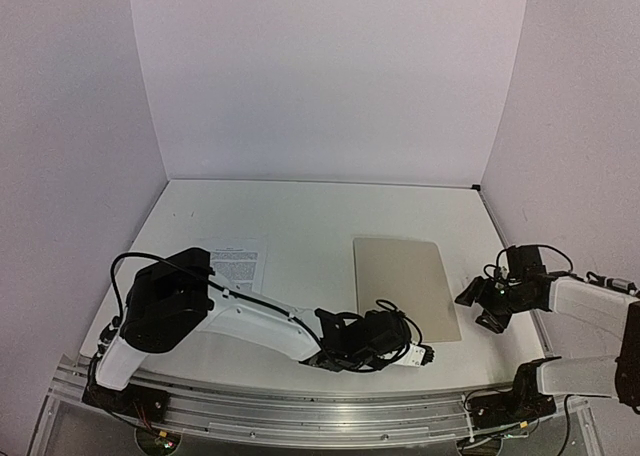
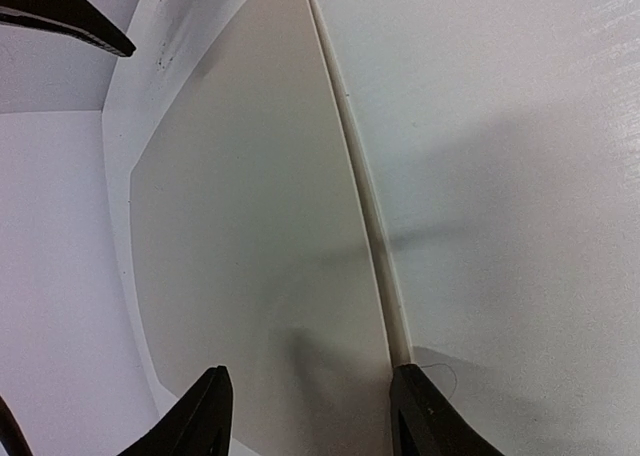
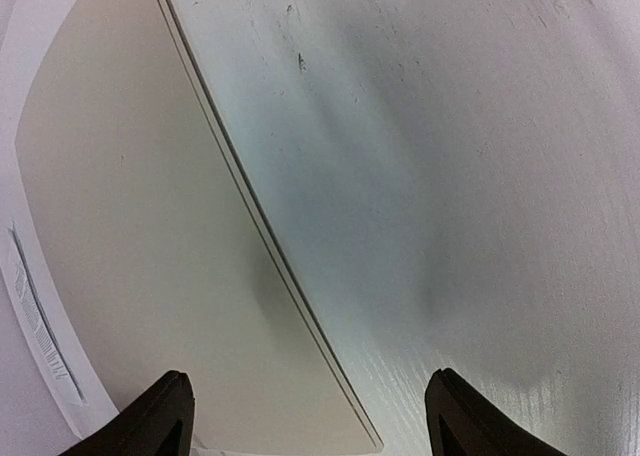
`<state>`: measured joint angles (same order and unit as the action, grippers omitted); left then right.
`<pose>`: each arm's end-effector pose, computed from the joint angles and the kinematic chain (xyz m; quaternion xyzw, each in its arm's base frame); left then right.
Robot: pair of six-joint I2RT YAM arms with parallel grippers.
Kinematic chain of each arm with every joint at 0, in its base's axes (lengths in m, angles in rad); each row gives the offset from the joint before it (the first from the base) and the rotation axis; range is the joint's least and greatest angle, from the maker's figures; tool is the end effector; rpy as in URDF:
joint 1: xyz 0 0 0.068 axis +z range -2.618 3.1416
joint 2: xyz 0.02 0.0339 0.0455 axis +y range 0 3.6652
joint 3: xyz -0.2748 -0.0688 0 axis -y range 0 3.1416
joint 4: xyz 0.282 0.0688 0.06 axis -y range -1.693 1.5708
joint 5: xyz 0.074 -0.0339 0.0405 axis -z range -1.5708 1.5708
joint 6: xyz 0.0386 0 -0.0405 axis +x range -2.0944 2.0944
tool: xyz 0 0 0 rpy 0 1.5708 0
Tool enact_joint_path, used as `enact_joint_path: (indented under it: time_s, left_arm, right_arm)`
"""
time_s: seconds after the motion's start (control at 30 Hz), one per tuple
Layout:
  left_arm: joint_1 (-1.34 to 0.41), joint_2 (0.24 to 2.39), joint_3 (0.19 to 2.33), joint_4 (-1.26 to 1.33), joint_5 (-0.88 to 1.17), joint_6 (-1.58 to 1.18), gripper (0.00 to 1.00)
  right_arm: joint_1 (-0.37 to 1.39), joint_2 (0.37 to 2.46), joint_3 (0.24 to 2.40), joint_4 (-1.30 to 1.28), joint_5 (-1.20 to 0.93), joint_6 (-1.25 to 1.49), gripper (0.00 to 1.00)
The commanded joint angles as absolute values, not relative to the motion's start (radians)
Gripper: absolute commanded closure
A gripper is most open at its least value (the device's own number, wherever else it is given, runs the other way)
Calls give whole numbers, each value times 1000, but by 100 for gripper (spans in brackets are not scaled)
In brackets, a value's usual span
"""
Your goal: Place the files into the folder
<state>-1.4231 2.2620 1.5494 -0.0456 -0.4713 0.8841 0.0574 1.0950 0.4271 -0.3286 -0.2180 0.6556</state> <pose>0.0948 -0.5182 0.1117 0.7792 0.4463 0.1044 0.4275 0.2125 0.0206 0.1365 0.2515 0.9201 0.1960 0.2274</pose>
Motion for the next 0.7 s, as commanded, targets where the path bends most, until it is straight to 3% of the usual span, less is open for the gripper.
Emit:
enact_joint_path:
  time_s: [0.0,0.07,0.23,0.67]
  left_arm:
    - [-1418,2284,1551,-8,-490,915,47]
    - [-1416,2292,1551,-5,-501,930,50]
    - [-1416,2264,1535,-13,-486,916,44]
    - [-1368,2294,1564,93,-531,970,55]
  right_arm:
    - [62,1087,448,-314,-241,663,19]
    - [63,1086,449,-314,-246,660,19]
    - [63,1084,449,-314,-247,653,18]
    - [62,1098,482,-311,-284,637,18]
